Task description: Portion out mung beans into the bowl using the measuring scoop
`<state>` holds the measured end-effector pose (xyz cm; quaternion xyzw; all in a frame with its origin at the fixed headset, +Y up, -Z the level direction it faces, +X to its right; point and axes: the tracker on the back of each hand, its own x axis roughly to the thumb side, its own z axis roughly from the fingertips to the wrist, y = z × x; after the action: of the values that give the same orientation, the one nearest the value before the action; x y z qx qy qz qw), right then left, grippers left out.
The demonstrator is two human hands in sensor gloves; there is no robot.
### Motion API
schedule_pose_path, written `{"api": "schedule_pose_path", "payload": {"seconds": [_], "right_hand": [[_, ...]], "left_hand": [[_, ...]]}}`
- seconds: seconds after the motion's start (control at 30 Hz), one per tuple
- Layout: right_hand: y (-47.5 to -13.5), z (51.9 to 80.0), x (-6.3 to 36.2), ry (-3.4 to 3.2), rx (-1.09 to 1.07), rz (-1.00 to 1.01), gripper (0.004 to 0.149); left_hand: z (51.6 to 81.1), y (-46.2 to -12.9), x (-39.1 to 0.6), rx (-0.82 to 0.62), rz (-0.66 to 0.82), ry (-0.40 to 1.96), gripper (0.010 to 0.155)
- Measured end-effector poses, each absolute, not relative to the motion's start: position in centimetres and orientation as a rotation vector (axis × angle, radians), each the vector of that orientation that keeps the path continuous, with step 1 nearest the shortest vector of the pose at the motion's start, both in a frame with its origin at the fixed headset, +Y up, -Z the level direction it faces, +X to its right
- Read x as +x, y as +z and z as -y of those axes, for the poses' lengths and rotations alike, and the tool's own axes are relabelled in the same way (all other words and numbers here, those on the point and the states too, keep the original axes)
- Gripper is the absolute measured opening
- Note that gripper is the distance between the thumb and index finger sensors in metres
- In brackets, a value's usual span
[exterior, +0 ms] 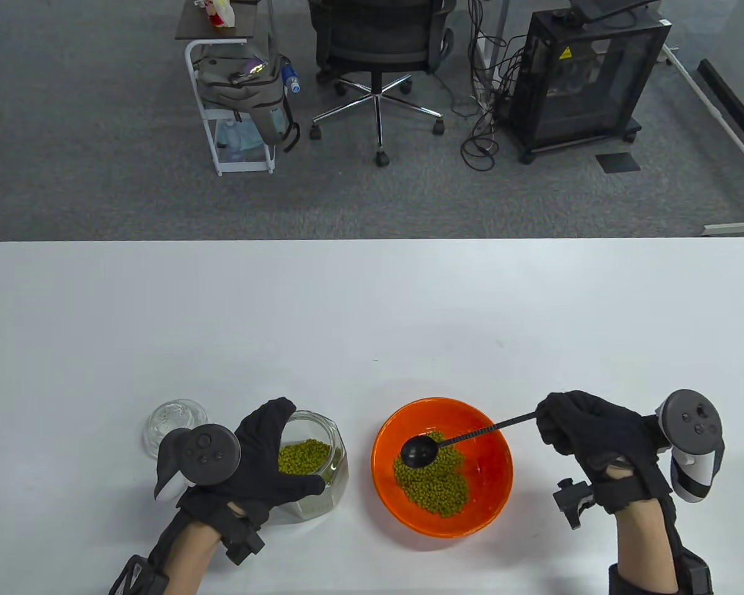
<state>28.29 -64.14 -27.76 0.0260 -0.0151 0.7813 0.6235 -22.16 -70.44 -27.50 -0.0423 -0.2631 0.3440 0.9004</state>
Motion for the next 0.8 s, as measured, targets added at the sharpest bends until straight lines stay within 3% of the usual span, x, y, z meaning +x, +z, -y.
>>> {"api": "schedule_pose_path", "payload": {"seconds": [0.8], "right_hand": [[-28.6,58.6,16.6,1.92,0.189,0.15,0.043]], "left_hand": [[70.5,-27.5,-22.2,-0.085,0.547,0.713,0.126]]}}
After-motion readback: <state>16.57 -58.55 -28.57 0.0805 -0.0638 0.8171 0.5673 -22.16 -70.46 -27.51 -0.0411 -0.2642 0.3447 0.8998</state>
